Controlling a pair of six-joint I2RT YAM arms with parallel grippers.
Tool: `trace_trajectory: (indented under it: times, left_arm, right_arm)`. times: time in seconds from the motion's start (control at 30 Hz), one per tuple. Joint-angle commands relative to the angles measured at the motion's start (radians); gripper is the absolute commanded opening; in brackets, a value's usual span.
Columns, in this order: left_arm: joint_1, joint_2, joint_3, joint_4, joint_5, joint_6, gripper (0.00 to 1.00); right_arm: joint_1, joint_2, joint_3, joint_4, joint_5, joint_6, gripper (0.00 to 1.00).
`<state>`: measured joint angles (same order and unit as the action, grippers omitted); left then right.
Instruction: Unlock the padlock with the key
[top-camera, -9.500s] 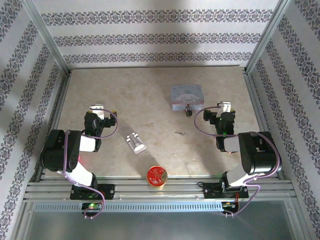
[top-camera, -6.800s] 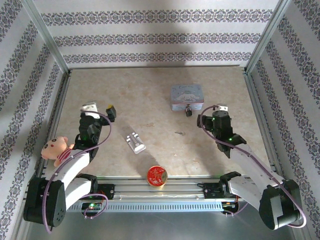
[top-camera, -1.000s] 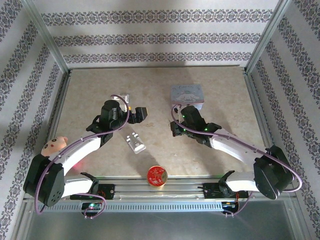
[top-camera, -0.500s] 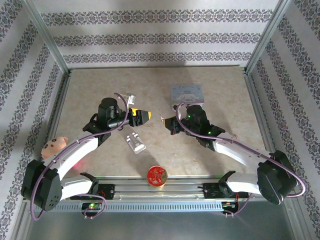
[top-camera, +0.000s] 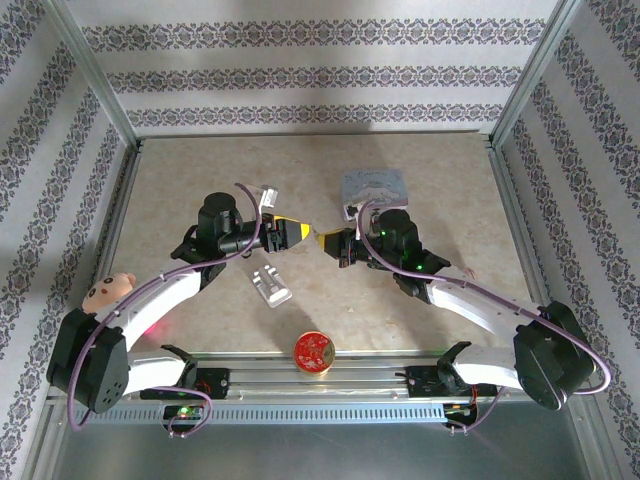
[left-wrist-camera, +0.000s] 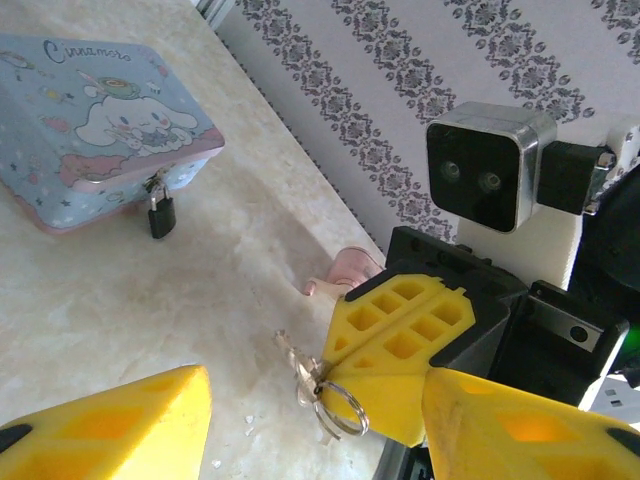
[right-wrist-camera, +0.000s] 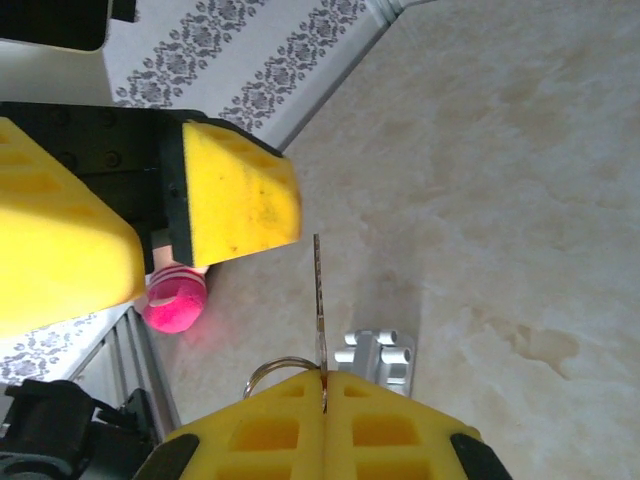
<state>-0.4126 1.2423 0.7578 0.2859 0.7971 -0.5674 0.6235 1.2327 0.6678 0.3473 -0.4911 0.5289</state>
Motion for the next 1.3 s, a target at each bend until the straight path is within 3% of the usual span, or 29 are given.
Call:
trace_trajectory:
  times: [0.0, 0.4, 0.73, 1.07, 1.27]
  left_arm:
    - [-0.008, 0.005, -0.009, 0.104, 0.051, -0.024, 0.58]
    - [-0.008, 0.055, -0.017, 0.184, 0.076, -0.061, 0.55]
    - [-0.009, 0.072, -0.019, 0.234, 0.090, -0.094, 0.36]
    - [-0.009, 0.100, -0.020, 0.290, 0.100, -0.135, 0.27]
    - [-0.009, 0.114, -0.009, 0.304, 0.109, -0.147, 0.15]
  right_arm:
    - [-0.013, -0.027, -0.022, 0.080, -0.056, 0.032, 0.00]
    - [-0.019, -0.018, -0.034, 0.178, -0.101, 0.092, 0.00]
    - [-0.018, -0.013, -0.040, 0.185, -0.104, 0.102, 0.00]
    - [-0.018, 0.001, -0.034, 0.194, -0.112, 0.108, 0.00]
    - [-0.018, 0.007, -0.030, 0.197, -0.113, 0.112, 0.00]
